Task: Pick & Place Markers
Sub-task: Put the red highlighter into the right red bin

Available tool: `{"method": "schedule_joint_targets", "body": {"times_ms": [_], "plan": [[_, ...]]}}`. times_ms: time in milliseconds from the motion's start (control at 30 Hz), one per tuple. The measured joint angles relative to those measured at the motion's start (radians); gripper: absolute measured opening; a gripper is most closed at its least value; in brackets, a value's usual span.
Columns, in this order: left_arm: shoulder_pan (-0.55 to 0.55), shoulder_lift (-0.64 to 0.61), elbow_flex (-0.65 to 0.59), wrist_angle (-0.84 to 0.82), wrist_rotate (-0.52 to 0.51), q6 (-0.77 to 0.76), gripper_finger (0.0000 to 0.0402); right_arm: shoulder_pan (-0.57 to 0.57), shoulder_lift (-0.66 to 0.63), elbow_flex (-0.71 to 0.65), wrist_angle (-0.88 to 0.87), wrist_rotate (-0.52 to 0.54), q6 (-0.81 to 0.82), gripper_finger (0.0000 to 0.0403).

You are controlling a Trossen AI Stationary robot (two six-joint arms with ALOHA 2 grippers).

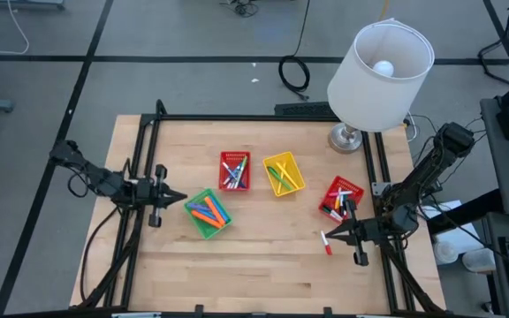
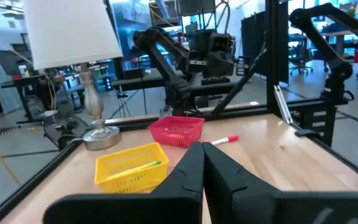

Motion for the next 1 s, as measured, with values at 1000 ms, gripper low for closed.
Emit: {"method": "schedule_joint_targets", "body": {"times_ms": [1000], "plan": [[0.049,-0.090,-0.118,0.275,0.086,0.244,0.0018,-0.063,0.153,0.377,-0.483,0.173,0.161,0.0000]]}}
